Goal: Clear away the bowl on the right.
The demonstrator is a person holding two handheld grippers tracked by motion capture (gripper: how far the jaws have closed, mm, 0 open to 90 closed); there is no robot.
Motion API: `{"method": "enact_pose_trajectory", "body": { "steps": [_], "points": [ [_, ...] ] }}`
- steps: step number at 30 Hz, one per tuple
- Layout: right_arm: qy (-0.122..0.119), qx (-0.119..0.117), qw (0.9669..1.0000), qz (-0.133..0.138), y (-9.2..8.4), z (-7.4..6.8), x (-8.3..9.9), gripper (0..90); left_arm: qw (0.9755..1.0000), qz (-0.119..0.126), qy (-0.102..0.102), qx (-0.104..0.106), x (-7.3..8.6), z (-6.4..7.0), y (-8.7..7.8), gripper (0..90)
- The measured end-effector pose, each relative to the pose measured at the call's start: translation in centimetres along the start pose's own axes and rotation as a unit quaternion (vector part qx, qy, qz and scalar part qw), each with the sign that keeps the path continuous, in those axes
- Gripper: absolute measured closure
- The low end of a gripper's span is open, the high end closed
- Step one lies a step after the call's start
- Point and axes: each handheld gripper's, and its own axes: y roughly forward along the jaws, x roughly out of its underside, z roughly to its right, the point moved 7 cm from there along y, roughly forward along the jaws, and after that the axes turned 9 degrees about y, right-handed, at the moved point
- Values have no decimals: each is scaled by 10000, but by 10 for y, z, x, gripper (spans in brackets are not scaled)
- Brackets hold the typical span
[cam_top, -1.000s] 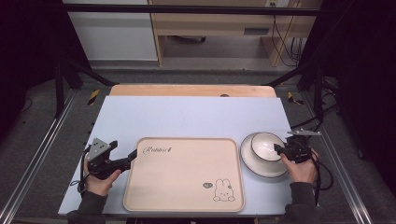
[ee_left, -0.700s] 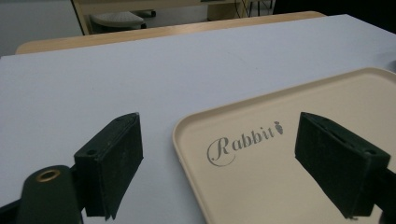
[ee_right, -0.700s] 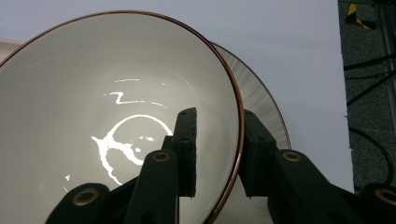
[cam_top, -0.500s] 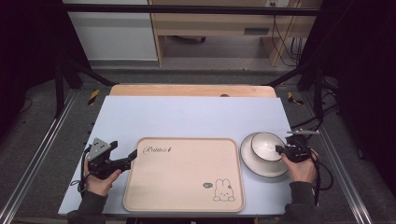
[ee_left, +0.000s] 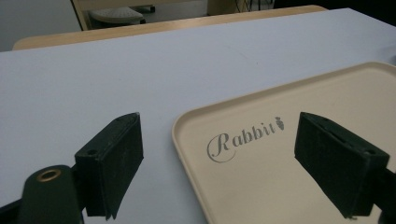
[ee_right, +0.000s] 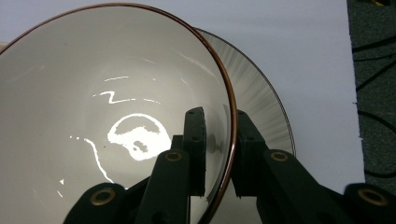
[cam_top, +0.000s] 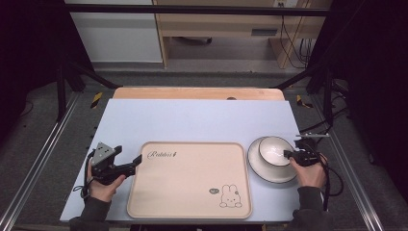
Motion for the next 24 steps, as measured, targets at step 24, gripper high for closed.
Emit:
{"method": "enact_pose_trajectory", "body": {
  "steps": [24],
  "points": [
    [83,-17,9998,187,-4,-3,-4,829,10000,-57,19,21,1,2,2,154]
  ]
}}
